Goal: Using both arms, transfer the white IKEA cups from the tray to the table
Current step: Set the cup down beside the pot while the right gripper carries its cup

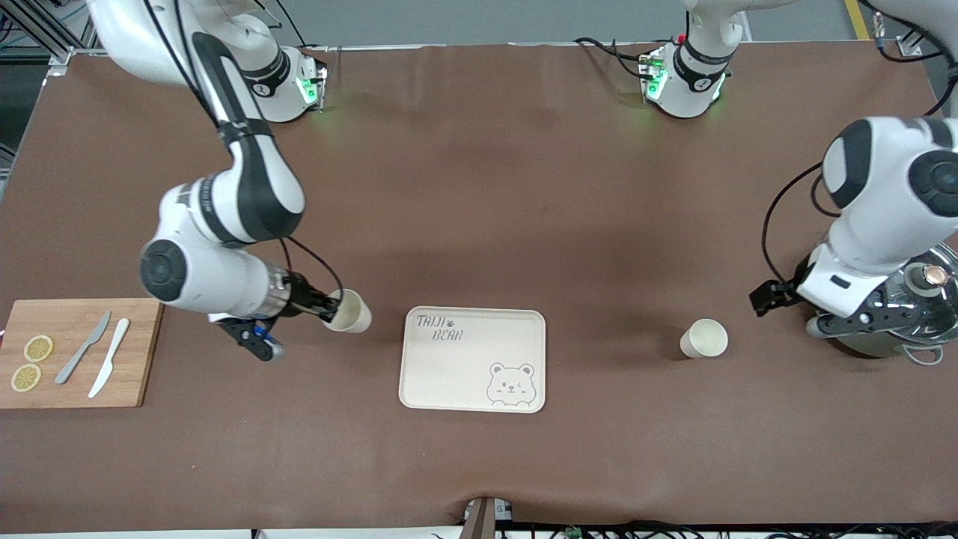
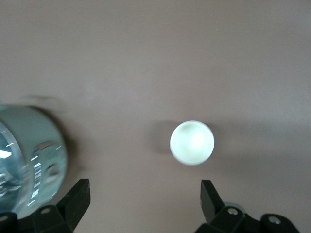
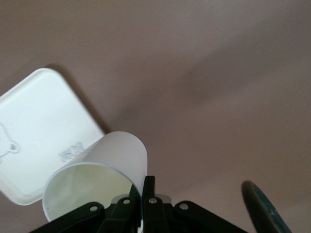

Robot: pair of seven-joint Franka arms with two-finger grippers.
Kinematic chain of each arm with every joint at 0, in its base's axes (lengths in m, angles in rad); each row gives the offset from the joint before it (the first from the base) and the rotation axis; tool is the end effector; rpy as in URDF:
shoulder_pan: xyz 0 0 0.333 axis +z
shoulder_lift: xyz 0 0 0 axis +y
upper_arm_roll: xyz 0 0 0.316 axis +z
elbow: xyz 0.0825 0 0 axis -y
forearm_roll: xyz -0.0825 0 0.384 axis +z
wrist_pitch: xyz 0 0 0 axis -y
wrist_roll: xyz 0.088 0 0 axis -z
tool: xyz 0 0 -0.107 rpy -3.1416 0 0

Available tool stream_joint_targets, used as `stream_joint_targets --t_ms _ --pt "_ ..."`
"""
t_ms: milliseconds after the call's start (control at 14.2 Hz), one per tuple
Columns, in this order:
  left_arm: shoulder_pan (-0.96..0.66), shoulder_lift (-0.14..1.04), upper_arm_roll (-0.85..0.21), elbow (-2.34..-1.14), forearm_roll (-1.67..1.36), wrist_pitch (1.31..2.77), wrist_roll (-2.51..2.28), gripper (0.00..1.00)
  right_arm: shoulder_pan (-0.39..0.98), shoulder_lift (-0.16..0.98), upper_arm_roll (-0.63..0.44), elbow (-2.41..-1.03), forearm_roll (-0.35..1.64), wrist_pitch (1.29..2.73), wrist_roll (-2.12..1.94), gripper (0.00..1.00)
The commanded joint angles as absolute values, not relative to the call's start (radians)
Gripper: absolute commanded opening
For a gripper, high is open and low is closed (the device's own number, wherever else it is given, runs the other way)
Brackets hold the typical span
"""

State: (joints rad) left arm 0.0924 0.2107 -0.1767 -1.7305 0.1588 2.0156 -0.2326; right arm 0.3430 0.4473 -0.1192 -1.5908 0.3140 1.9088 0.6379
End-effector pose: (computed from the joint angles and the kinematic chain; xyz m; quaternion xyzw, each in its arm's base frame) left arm 0.6292 -0.0366 0.4648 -0.9967 -0.0453 -0.0473 0.0478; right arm 0.6420 0.1788 0.3692 -0.9566 0.2591 0.1053 0.0817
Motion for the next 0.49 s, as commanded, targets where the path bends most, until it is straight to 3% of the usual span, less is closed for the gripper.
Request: stream_joint_targets --t_ms 0,211,422 --pt "0.091 0.218 -0.179 -1.544 0.186 1.777 -0.221 1.00 0.284 0.301 -0.109 -1.773 0.246 1.928 0.505 0.00" --pt "0.091 0.216 -0.186 -1.382 0.183 1.565 -0.221 1.00 0.181 0.224 -0.109 -1.873 0.193 1.944 0.318 0.00" --pt "0.097 0.141 -0.183 -1.379 0.170 1.523 -0.193 1.00 0.063 0.166 -0.109 -2.026 0.193 2.046 0.080 0.00"
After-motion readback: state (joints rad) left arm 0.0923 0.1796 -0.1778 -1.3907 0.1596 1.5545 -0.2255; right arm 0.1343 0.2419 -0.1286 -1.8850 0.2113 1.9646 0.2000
